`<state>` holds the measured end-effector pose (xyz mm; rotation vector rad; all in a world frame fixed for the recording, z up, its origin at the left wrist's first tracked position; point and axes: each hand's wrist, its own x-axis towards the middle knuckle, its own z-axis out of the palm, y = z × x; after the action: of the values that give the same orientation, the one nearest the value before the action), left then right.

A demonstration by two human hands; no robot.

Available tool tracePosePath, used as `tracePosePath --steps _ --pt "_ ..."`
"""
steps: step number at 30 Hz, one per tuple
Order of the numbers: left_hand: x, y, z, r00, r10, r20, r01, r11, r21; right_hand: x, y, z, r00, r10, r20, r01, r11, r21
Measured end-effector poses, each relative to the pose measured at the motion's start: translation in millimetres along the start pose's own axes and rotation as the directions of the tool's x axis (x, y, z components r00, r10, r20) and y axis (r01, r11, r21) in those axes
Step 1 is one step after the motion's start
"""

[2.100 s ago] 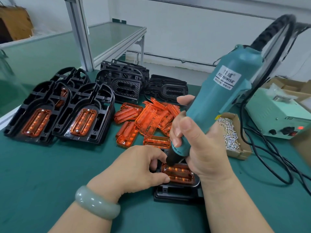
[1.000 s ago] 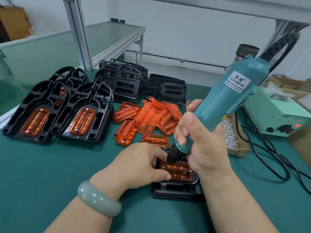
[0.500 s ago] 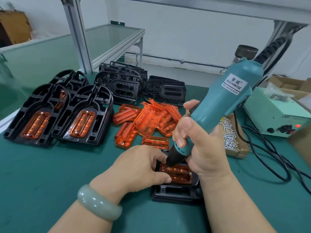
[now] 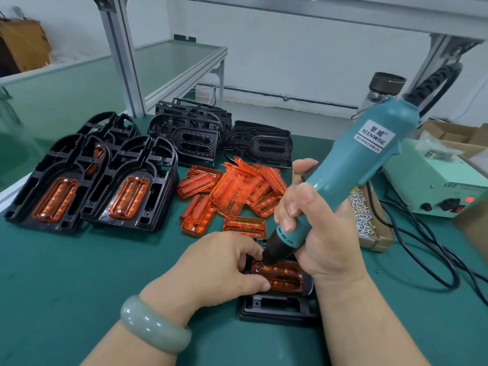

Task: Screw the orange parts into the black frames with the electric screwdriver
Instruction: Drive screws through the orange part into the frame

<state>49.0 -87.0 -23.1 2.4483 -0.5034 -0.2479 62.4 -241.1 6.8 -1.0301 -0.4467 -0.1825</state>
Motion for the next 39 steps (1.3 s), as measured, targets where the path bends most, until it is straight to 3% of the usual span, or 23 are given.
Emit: tracePosePath --steps 26,31,39 --pt "1.2 -2.1 -0.7 1.000 -0.013 0.012 0.013 1.000 -0.021 0.0 -5.2 2.6 0.999 0.019 0.039 -0.017 0.999 -0.046" --pt "1.2 -4.1 1.3 1.000 -0.006 -0.005 0.006 1.000 -0.012 3.8 -14.2 -1.6 0.998 -0.026 0.049 0.024 0.999 0.026" --pt "-1.6 -9.8 4.8 0.999 0.025 -0.042 -0.027 0.998 -0.056 4.3 -18.6 -22.5 0.995 0.021 -0.097 -0.001 0.979 0.202"
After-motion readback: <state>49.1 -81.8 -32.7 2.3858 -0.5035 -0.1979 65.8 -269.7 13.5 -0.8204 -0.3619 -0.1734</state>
